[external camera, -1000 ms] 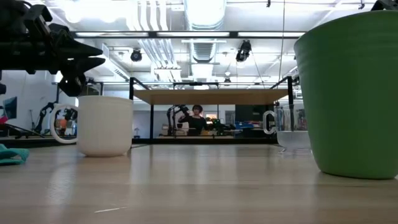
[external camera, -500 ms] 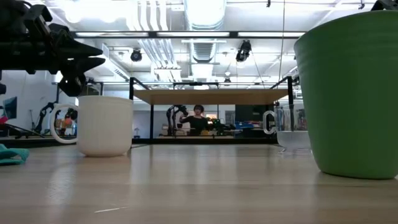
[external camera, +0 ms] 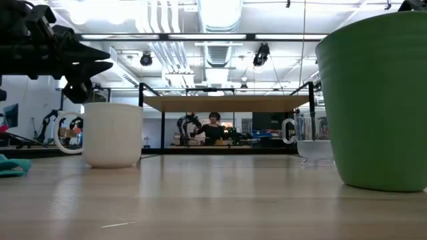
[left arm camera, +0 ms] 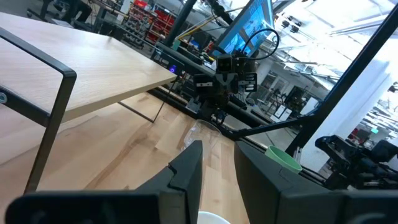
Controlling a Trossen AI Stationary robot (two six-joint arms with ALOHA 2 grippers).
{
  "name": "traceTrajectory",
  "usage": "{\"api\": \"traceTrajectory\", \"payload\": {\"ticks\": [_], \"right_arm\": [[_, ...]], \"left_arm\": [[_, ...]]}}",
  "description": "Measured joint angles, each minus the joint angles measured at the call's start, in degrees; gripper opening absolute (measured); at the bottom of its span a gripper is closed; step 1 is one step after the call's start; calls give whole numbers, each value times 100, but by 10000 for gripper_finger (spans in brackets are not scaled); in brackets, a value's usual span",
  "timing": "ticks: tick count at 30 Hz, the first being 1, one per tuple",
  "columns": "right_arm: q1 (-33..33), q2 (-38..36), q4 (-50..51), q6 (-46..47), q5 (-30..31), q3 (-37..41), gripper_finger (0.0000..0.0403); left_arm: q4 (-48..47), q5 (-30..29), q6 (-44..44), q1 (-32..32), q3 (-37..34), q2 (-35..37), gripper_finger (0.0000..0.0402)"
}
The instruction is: Stack small to large cups/mugs on shelf
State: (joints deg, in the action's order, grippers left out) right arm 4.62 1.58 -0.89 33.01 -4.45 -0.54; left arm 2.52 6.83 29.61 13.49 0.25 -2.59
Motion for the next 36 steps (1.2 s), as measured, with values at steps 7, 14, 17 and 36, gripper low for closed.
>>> {"api": "traceTrajectory", "payload": {"ticks": [7, 14, 17, 36], "right_arm": [[1, 1, -1, 2, 2, 0, 9], [2, 2, 0, 2, 2, 0, 9], [0, 1, 0, 2, 2, 0, 9], [4, 1, -146, 394, 31, -2, 9]], "left_arm": [[0, 0, 2, 1, 0, -2, 80], [0, 0, 1, -1, 0, 0, 80], [-1, 0, 1, -1, 0, -1, 80], [184, -133, 0, -1, 0, -2, 80]]}}
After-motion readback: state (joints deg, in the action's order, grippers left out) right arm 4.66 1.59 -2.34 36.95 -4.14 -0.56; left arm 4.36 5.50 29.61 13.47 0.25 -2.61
